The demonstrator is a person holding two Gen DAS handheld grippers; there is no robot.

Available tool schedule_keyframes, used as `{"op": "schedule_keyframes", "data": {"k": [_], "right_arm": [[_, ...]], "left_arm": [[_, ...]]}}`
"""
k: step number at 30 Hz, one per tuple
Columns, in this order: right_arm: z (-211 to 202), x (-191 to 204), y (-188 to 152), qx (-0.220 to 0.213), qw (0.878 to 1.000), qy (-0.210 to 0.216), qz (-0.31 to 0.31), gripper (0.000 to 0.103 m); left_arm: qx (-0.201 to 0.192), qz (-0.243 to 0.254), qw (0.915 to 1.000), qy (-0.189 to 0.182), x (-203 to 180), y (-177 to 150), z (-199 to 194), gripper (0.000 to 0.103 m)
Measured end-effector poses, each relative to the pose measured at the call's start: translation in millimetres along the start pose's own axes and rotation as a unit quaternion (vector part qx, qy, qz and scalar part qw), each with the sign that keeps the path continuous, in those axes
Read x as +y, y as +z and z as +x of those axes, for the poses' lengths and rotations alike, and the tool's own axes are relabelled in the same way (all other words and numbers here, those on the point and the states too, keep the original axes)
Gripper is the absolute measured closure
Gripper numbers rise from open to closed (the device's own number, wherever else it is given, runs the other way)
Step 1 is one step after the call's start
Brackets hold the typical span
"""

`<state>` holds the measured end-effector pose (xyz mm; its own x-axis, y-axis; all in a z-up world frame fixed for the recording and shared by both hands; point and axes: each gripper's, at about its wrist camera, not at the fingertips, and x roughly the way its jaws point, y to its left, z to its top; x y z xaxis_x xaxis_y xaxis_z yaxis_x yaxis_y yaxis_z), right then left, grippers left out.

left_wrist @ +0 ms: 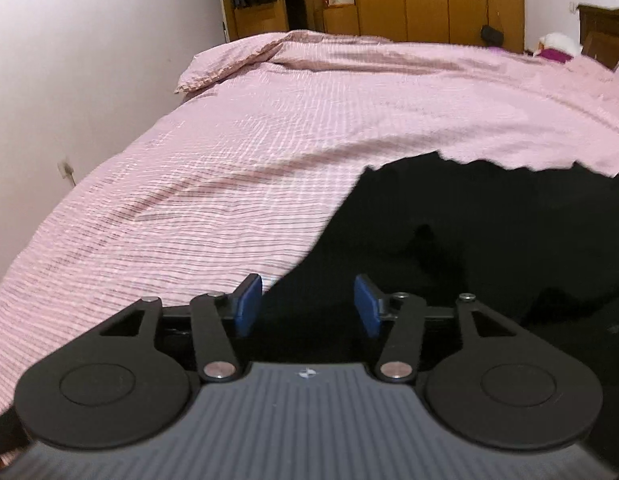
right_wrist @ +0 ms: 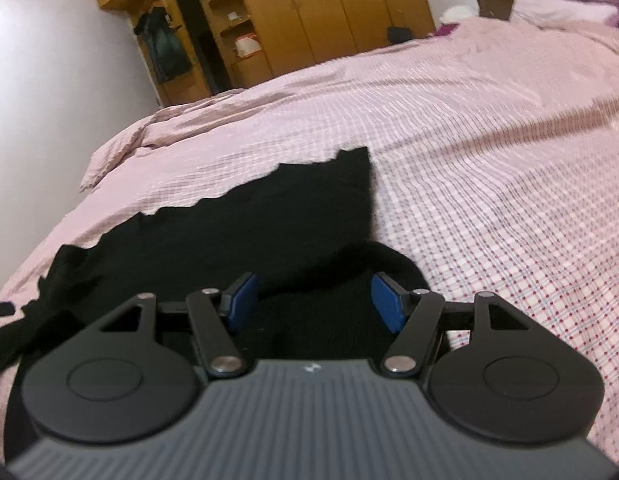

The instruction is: Fold small clothes

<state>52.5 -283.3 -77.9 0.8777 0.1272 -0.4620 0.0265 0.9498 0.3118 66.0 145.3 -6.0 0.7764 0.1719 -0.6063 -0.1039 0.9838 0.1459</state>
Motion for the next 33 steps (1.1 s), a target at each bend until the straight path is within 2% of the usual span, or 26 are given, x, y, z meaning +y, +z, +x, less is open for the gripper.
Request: {"op": "schedule_keyframes", "data": {"k": [6, 13, 17, 18, 19, 20, 21, 22, 24, 28, 30, 33], "right_arm": [[-12.7, 20.1, -0.3, 0.002, 1.000, 0.005, -0.027, 0.037], [-12.8, 34.0, -8.5, 0.019, 0.999, 0.003, -0.039, 0.037], [-10.2, 38.5, -13.1, 0.029, 0.999, 0.003, -0.039, 0.037], [-9.7, 39.1, -14.1, 0.031, 0.999, 0.003, -0.039, 0.037], [-9.2, 40.1, -15.4, 0.033, 0.999, 0.003, -0.039, 0.037], [-8.2, 40.4, -16.3, 0.035, 0.999, 0.003, -0.039, 0.037], [-7.8, 40.7, -17.2, 0.036, 0.999, 0.003, -0.040, 0.037], [-7.6, 41.4, -18.4, 0.038, 0.998, 0.003, -0.040, 0.037], [-6.5, 42.6, -20.4, 0.043, 0.998, 0.002, -0.040, 0.037], [-6.0, 45.2, -22.9, 0.046, 0.998, 0.002, -0.043, 0.037], [-4.7, 45.4, -23.8, 0.048, 0.998, 0.002, -0.045, 0.037], [-0.8, 44.0, -26.0, 0.054, 0.998, 0.002, -0.042, 0.037]], "left_arm": [[0.029, 0.032, 0.9990, -0.007, 25.5, 1.1, 34.3, 0.036], [0.064, -0.015, 0.9950, -0.075, 44.6, -9.9, 52.8, 0.036], [0.061, -0.009, 0.9947, -0.082, 40.1, -17.8, 55.8, 0.038], [0.060, -0.011, 0.9945, -0.086, 39.6, -17.7, 57.3, 0.044], [0.059, -0.013, 0.9938, -0.093, 39.4, -18.2, 57.1, 0.058], [0.058, -0.017, 0.9929, -0.102, 38.8, -18.4, 56.1, 0.067], [0.057, -0.019, 0.9927, -0.104, 38.3, -17.8, 54.5, 0.089], [0.056, -0.022, 0.9930, -0.101, 37.5, -17.0, 52.5, 0.095], [0.040, -0.029, 0.9949, -0.088, 39.1, -13.7, 44.7, 0.097], [-0.005, -0.039, 0.9992, -0.011, 54.1, -4.7, 25.3, 0.097], [-0.007, -0.033, 0.9991, 0.024, 64.7, -1.5, 24.8, 0.097], [0.012, -0.023, 0.9987, 0.044, 74.7, -1.8, 35.0, 0.097]]}}
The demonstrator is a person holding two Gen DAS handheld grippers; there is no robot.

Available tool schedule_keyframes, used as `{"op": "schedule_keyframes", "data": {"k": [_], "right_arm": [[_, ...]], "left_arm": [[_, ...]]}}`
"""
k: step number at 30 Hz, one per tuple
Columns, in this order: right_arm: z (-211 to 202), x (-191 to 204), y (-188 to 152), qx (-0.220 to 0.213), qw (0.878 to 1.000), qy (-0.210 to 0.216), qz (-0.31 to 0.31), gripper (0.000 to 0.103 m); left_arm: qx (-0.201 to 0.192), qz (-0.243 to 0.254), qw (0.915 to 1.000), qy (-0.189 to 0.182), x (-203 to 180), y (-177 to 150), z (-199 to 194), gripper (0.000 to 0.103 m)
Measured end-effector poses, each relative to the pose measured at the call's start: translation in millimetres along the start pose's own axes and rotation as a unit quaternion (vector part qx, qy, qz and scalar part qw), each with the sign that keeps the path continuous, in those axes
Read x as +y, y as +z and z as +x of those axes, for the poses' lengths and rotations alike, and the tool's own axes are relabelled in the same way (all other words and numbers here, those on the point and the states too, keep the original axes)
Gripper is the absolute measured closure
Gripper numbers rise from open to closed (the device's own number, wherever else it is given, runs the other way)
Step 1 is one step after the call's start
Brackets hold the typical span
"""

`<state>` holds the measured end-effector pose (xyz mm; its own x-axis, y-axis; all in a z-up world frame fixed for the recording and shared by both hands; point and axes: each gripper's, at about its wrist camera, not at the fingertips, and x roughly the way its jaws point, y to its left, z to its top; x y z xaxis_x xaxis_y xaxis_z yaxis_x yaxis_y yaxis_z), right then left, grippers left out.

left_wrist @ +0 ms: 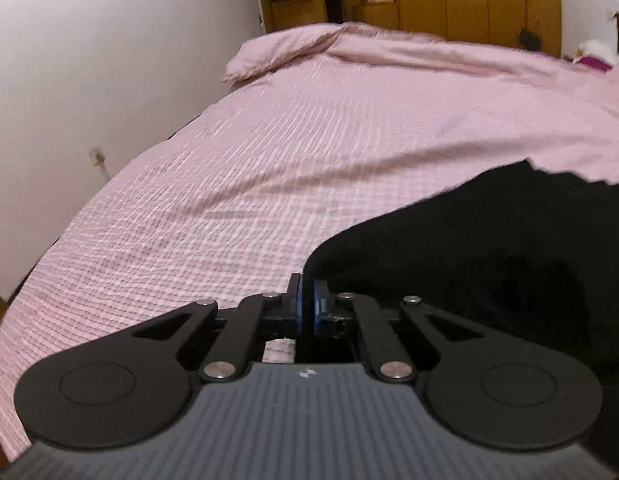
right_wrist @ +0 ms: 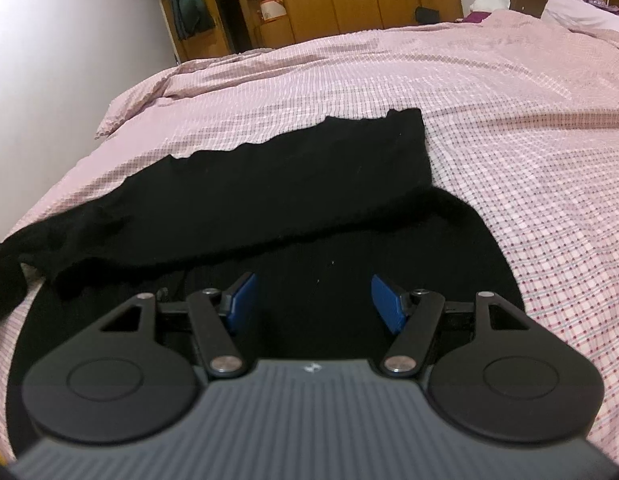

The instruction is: Fold small clothes

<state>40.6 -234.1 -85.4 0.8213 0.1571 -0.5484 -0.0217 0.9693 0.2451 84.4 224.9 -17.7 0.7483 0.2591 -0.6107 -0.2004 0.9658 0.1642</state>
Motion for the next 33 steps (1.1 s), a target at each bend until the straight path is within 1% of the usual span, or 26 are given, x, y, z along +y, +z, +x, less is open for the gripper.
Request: {"op": "schedule_keyframes", "data": {"k": [2, 4, 7, 12, 14, 16, 20, 22, 27, 31, 33], "right_arm": [[2.9, -1.1, -1.9, 0.005, 1.000, -0.001, 0.002, 0.037], [4.5, -1.7, -3.3, 0.007, 1.000, -0.002, -0.001, 0.038], [4.2, -2.8, -2.6, 0.008, 1.000, 0.000, -0.003, 0.038], [-0.3, -3.5, 3.2, 0.002, 1.000, 0.002, -0.008, 0.038], [-3.0, -4.2, 7.7, -0.004, 1.000, 0.001, -0.015, 0.038], [-4.6, -5.6, 12.5, -0.010, 1.000, 0.001, -0.021, 0.038], [-4.4, -11.5, 25.4, -0.020, 0.999, -0.004, -0.031, 0.038], [-2.9, -14.3, 31.8, -0.025, 0.999, -0.008, -0.039, 0.038], [8.6, -28.3, 51.0, -0.028, 0.998, -0.022, -0.049, 0.038], [24.8, -42.7, 65.6, -0.023, 0.998, -0.033, -0.043, 0.038], [35.8, -49.5, 73.2, -0.018, 0.998, -0.042, -0.041, 0.038]], "left_arm": [[0.016, 0.020, 0.9997, -0.001, -2.6, -3.0, 9.3, 0.097], [0.024, 0.032, 0.9992, 0.007, -7.9, -5.9, 15.2, 0.096], [0.019, 0.027, 0.9994, 0.011, -11.5, -5.1, 9.0, 0.094], [0.010, 0.021, 0.9997, -0.005, -10.8, 1.4, -13.5, 0.090], [0.003, 0.017, 0.9997, -0.016, -10.8, 6.8, -26.3, 0.086], [-0.006, 0.009, 0.9995, -0.030, -12.5, 12.7, -39.6, 0.080], [-0.018, 0.008, 0.9971, -0.074, -24.3, 21.6, -54.7, 0.060], [-0.021, 0.012, 0.9952, -0.095, -35.0, 24.4, -56.8, 0.054], [-0.020, 0.037, 0.9923, -0.117, -67.6, 25.5, -47.6, 0.050], [-0.010, 0.045, 0.9881, -0.147, -86.8, 20.6, -35.0, 0.049], [-0.004, 0.047, 0.9878, -0.149, -94.6, 17.9, -26.4, 0.049]]}}
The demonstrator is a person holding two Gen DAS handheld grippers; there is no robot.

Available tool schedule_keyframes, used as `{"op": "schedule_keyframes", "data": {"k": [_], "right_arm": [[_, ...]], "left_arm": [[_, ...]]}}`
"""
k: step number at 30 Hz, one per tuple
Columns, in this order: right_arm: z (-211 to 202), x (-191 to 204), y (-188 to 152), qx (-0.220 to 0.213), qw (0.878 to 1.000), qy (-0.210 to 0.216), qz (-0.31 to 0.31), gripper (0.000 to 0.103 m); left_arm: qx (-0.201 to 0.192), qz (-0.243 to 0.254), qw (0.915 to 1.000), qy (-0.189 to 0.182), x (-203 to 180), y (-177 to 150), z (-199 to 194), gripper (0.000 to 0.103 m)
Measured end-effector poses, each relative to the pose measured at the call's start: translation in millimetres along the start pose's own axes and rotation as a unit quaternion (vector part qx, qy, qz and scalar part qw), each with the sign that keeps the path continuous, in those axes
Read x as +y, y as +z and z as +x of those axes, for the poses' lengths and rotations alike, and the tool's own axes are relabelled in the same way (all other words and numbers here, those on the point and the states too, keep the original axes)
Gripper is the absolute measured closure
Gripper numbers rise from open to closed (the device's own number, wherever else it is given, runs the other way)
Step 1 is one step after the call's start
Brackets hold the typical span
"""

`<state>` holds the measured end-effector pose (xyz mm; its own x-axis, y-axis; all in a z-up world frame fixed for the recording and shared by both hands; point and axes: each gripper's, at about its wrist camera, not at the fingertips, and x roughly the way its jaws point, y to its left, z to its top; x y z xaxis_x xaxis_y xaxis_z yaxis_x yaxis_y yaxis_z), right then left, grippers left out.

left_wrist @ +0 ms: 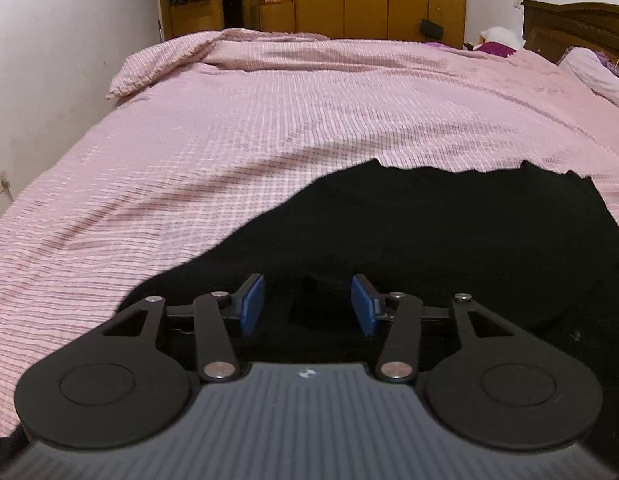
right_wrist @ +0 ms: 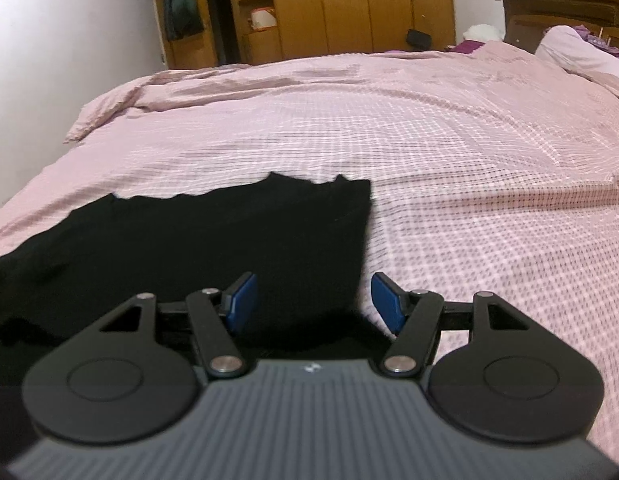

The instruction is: Fold small clothes

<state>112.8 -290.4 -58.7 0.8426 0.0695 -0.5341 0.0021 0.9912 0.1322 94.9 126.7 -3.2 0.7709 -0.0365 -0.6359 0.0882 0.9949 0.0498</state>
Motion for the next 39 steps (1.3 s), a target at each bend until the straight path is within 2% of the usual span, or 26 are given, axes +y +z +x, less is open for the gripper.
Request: {"op": "schedule_keyframes", "data": {"k": [3, 11, 12, 13, 15, 16, 20, 21, 23, 25, 28, 30, 33, 37, 39], "right_arm": [[14.6, -6.4, 7.2, 0.005, 1.000, -0.011, 0.000, 0.038], [50.9, -20.7, 25.9, 0.012, 1.000, -0.025, 0.011, 0.038], [55.8, -20.6, 28.0, 0.013, 1.000, -0.026, 0.010, 0.038], [60.9, -20.3, 30.3, 0.015, 0.999, -0.027, 0.008, 0.038], [72.0, -20.0, 34.9, 0.019, 0.999, -0.030, 0.007, 0.038], [78.0, -20.5, 37.1, 0.021, 0.999, -0.030, 0.011, 0.038], [98.5, -25.4, 40.0, 0.040, 0.998, -0.006, 0.050, 0.037], [100.7, -26.0, 40.0, 0.038, 0.997, 0.007, 0.060, 0.038], [99.1, -23.4, 40.9, 0.026, 0.997, 0.027, 0.061, 0.088], [90.9, -18.2, 43.9, 0.002, 0.999, 0.022, 0.050, 0.091], [71.5, -10.1, 47.1, -0.059, 0.998, -0.007, 0.011, 0.092], [69.2, -9.8, 49.0, -0.076, 0.997, -0.034, -0.002, 0.095], [82.4, -15.1, 47.9, -0.065, 0.995, -0.074, -0.009, 0.095], [102.3, -19.7, 37.9, -0.035, 0.992, -0.118, -0.022, 0.095], [108.8, -26.0, 33.8, -0.016, 0.993, -0.115, -0.011, 0.095]], "left_arm": [[0.011, -0.009, 0.9999, 0.001, -0.5, -3.1, 14.6, 0.049], [0.020, -0.039, 0.9985, -0.032, 4.0, -11.7, 33.8, 0.052], [0.019, -0.043, 0.9984, -0.033, 4.0, -12.4, 35.0, 0.061], [0.018, -0.045, 0.9983, -0.033, 3.8, -12.5, 35.9, 0.075], [0.012, -0.049, 0.9983, -0.028, 4.2, -11.6, 34.2, 0.086], [0.007, -0.054, 0.9981, -0.030, 5.1, -10.8, 32.2, 0.089], [-0.010, -0.063, 0.9976, -0.026, 6.5, -4.3, 24.5, 0.092], [-0.014, -0.060, 0.9978, -0.024, 5.2, -2.3, 22.5, 0.093], [-0.027, -0.053, 0.9981, -0.017, 2.2, 1.5, 18.3, 0.094], [-0.047, -0.048, 0.9977, -0.003, 0.3, 7.8, 12.6, 0.094], [-0.078, -0.047, 0.9956, 0.023, 0.4, 18.5, 8.2, 0.094], [-0.086, -0.046, 0.9941, 0.048, 1.4, 23.3, 13.0, 0.094], [-0.067, -0.055, 0.9939, 0.068, 7.5, 24.2, 34.6, 0.094], [-0.014, -0.043, 0.9951, 0.088, 10.2, 11.2, 69.9, 0.094], [-0.003, -0.039, 0.9951, 0.091, 10.6, 5.0, 78.1, 0.093]]}}
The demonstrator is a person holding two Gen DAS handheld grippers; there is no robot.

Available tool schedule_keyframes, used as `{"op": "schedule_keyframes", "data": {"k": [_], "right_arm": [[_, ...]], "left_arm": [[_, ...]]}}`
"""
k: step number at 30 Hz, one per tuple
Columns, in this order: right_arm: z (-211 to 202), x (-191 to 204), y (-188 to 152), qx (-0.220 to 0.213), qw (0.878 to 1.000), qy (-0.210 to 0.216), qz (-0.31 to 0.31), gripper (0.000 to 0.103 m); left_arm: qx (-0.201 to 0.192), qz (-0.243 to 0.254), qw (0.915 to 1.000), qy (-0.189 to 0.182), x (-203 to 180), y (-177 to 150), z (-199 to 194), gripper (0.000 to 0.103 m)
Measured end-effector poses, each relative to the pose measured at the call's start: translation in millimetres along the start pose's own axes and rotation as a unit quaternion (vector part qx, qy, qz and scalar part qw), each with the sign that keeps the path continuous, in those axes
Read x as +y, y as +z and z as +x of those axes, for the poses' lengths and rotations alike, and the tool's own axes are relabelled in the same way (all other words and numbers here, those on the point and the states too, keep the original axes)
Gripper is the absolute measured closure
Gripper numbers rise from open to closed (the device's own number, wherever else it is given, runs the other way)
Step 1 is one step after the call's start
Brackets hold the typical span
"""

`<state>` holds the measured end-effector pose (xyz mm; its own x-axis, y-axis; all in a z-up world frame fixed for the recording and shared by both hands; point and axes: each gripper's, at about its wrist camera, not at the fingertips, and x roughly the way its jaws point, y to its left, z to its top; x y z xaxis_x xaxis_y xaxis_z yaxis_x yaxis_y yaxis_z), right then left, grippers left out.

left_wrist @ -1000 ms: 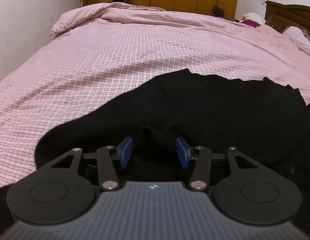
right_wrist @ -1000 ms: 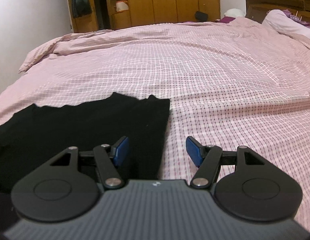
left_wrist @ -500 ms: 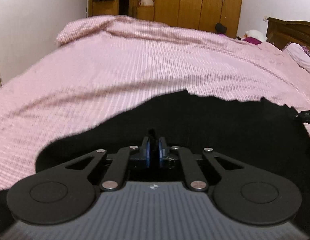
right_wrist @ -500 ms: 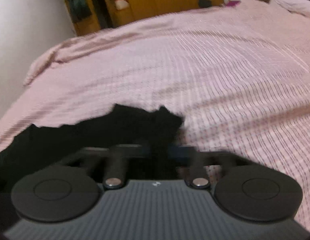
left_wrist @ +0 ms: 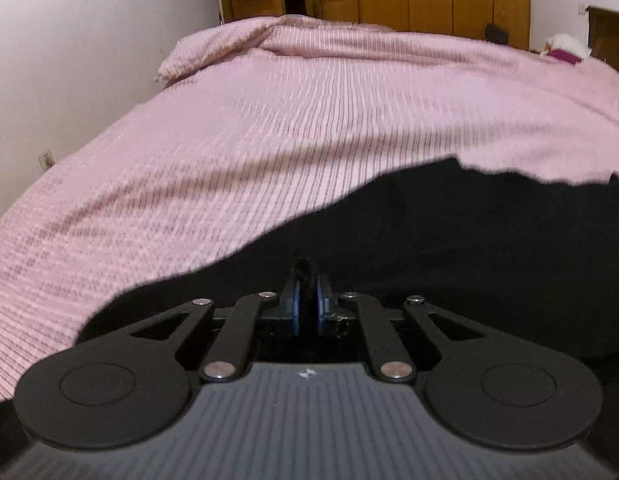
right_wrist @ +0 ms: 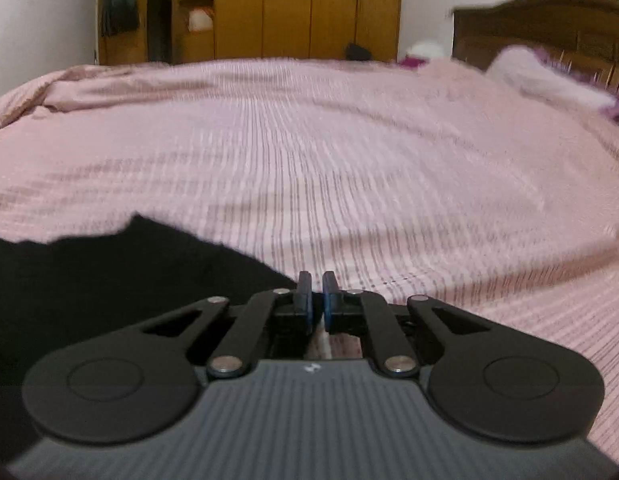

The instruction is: Fold small clothes

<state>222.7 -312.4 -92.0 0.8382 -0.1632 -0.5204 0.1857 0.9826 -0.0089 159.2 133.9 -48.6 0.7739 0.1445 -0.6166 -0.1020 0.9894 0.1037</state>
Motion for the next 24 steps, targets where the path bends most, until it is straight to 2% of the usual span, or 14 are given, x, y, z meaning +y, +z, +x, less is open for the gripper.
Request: {"op": "schedule_keyframes", "data": {"k": [3, 5, 8, 9, 10, 12, 24], "right_arm": [[-0.4, 0.5, -1.5, 0.007, 1.000, 0.004, -0.002, 0.093], [-2.8, 2.0, -1.5, 0.009, 1.000, 0.003, -0.009, 0.093], [-6.5, 4.4, 1.4, 0.009, 1.000, 0.001, -0.012, 0.090], [-9.9, 4.6, 2.7, 0.007, 1.000, 0.000, -0.010, 0.078], [-15.5, 4.5, 4.2, 0.004, 1.000, 0.000, -0.006, 0.060], [-29.5, 3.6, 5.5, -0.010, 1.000, 0.016, -0.003, 0.043], [-111.7, 19.3, 11.7, -0.044, 0.995, 0.082, -0.024, 0.043]], "left_arm": [[-0.001, 0.008, 1.0000, 0.006, -2.4, -1.1, -0.1, 0.091], [0.003, 0.003, 1.0000, 0.006, -2.3, 2.5, -1.2, 0.087], [0.010, -0.015, 0.9998, 0.010, 1.5, 6.3, -6.9, 0.072], [0.013, -0.022, 0.9996, 0.011, 4.2, 7.6, -9.5, 0.066], [0.016, -0.028, 0.9994, 0.010, 7.3, 8.4, -12.9, 0.061], [0.021, -0.038, 0.9990, 0.006, 13.4, 9.4, -21.3, 0.058], [0.038, -0.069, 0.9968, 0.015, 40.6, 9.1, -70.6, 0.051]]}}
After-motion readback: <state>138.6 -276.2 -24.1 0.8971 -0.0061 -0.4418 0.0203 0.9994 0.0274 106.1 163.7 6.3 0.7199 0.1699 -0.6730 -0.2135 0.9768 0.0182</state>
